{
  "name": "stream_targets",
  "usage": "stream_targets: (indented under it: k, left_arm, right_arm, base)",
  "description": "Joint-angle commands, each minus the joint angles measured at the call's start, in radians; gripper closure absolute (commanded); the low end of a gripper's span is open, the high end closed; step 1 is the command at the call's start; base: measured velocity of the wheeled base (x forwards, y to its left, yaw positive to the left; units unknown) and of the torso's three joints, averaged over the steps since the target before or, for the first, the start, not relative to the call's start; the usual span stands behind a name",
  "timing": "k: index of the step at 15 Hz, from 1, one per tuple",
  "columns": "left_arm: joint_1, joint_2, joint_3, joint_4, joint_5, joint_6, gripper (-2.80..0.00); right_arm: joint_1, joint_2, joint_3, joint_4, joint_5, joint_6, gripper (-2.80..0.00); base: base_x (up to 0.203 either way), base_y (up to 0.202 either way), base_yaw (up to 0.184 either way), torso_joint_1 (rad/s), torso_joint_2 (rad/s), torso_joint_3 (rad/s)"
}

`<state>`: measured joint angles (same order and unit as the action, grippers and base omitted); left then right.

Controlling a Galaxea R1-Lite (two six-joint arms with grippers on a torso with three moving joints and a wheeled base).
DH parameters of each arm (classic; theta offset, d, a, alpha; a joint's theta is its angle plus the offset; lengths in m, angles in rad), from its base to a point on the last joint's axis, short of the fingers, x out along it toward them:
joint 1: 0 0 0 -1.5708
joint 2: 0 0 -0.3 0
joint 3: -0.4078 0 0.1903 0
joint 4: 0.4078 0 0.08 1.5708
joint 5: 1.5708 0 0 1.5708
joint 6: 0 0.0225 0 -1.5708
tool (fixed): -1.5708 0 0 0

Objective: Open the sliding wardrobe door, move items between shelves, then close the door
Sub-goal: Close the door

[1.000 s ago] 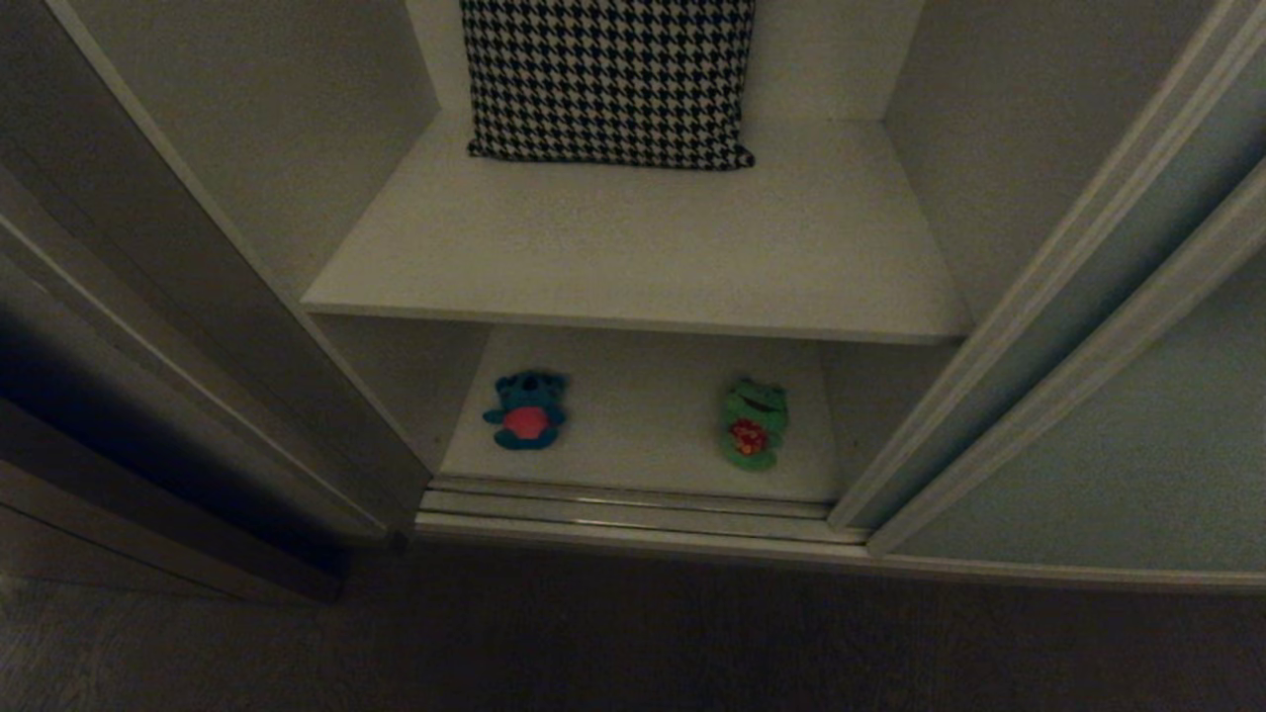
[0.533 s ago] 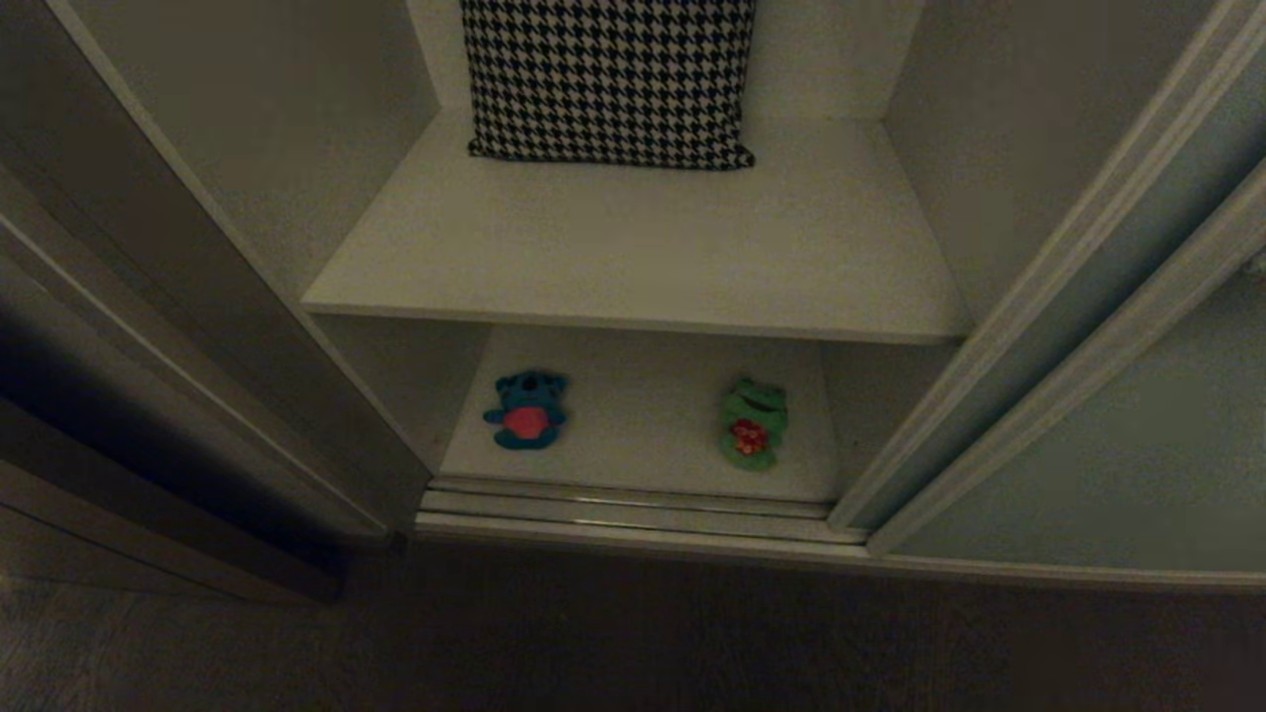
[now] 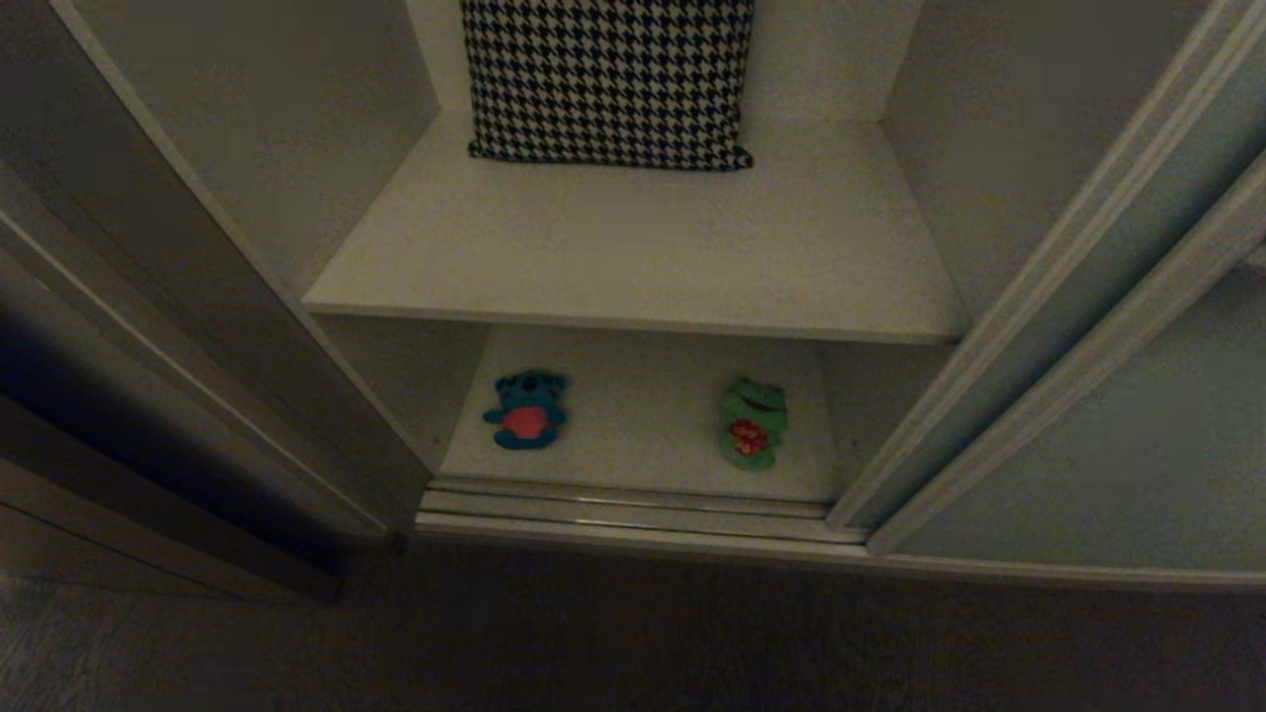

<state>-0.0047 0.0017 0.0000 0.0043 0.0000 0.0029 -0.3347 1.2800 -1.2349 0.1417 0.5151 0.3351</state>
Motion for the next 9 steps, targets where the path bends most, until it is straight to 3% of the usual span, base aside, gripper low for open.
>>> stream_targets:
  k: [1, 9]
  left_arm:
    - [0.0, 0.001, 0.0, 0.0, 0.0, 0.0, 0.0]
    - [0.0, 0.001, 0.0, 0.0, 0.0, 0.0, 0.0]
  right_arm:
    - [0.008, -0.004, 0.002, -0.004, 0.002, 0.001, 0.0]
    - [0.208, 0.003, -0.002, -0.005, -0.021, 0.001, 0.0]
  base:
    - [0.0, 0.0, 0.0, 0.0, 0.0, 0.0]
    - [0.0, 0.0, 0.0, 0.0, 0.0, 0.0]
